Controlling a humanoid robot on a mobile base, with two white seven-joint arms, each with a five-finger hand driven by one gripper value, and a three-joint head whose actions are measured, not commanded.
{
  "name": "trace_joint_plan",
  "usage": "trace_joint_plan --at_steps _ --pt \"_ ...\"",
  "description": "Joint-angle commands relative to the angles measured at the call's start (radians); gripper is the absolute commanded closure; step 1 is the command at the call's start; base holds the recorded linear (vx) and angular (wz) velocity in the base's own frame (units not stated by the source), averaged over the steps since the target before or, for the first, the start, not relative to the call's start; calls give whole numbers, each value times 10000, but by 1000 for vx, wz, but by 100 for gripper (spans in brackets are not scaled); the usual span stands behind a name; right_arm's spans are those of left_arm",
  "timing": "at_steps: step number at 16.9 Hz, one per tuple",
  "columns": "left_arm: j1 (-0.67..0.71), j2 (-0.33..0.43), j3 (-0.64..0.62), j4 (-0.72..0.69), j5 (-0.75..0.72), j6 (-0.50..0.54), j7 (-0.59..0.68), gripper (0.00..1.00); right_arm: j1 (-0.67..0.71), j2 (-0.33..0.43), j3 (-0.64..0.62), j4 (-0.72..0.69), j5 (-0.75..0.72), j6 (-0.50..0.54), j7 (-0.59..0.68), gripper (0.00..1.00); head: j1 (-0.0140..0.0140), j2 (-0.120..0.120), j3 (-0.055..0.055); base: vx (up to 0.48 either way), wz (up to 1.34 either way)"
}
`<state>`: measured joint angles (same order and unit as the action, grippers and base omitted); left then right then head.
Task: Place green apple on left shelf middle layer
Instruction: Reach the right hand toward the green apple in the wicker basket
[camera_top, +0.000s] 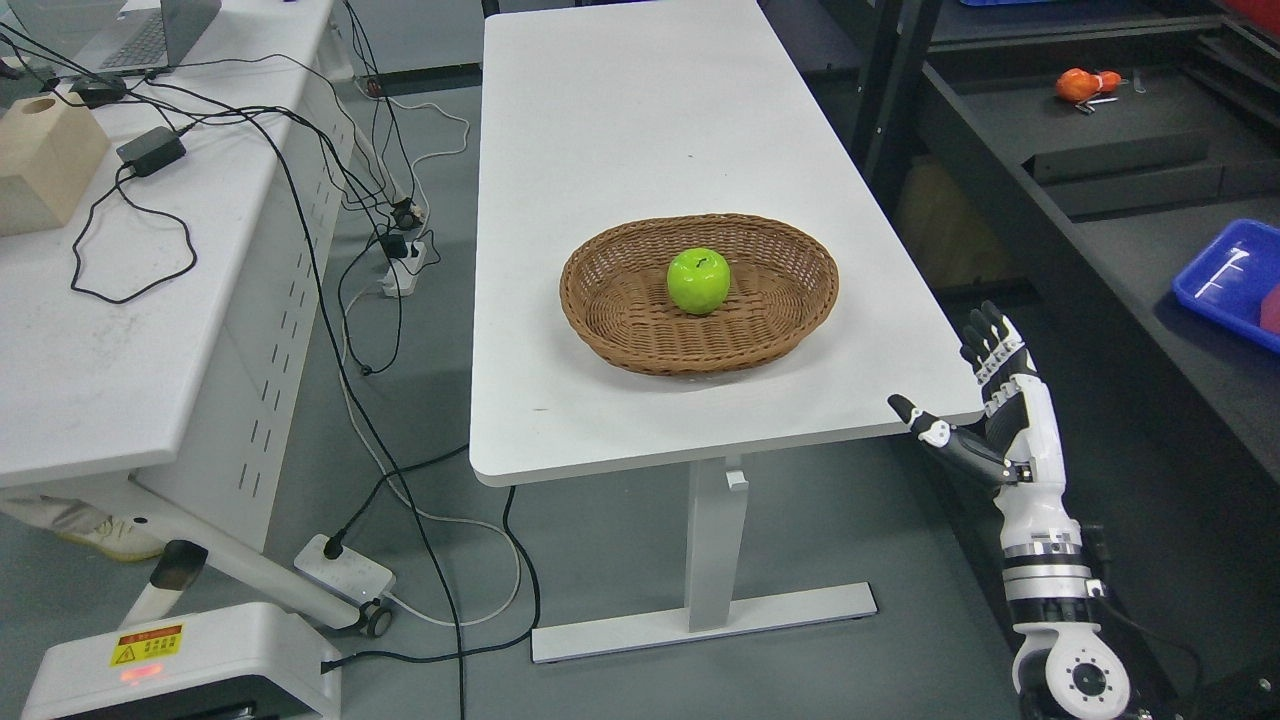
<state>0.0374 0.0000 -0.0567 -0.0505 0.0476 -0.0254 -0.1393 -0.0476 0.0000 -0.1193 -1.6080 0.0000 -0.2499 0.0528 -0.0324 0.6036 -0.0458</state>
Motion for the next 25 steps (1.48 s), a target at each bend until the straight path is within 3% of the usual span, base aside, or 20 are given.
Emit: trace_joint_plan --at_steps 1,5,6,8,9,11,14,16,21,25 --pt "-6 175 0 -2 0 -7 12 0 -15 -175 -81 -88 -92 30 100 0 0 0 0 -158 -114" --pt "-6 175 0 14 0 -7 -3 0 -61 -175 378 -57 547 184 86 0 0 0 0 -117 -335" --pt "-6 175 0 -2 0 8 -3 0 -122 -365 471 -57 1630 -136 -81 0 0 0 0 -32 -348" --pt "-6 175 0 -2 0 8 -3 0 -367 -1086 472 -103 6005 -400 -1408 0 0 0 0 40 -116" --pt "-6 175 0 -2 0 -7 -3 0 -368 -1302 487 -179 7015 -400 -1782 0 0 0 0 56 87" --pt "-6 175 0 -2 0 8 12 0 -323 -1807 563 -591 7133 -674 -1725 0 0 0 0 69 137" --pt "-6 175 0 -2 0 8 -3 0 -77 -2086 487 -1024 7133 -2773 -1678 0 0 0 0 97 17" --pt "-6 175 0 -2 0 -7 12 0 -183 -2102 578 -1024 7118 -2808 -1374 0 0 0 0 217 114" --pt "-6 175 0 -2 0 8 -3 0 -1472 -1795 2510 -1024 7133 -3422 1339 0 0 0 0 318 369" --pt "-6 175 0 -2 0 8 -3 0 -1717 -1948 3278 -840 7392 -3606 2552 0 0 0 0 270 262"
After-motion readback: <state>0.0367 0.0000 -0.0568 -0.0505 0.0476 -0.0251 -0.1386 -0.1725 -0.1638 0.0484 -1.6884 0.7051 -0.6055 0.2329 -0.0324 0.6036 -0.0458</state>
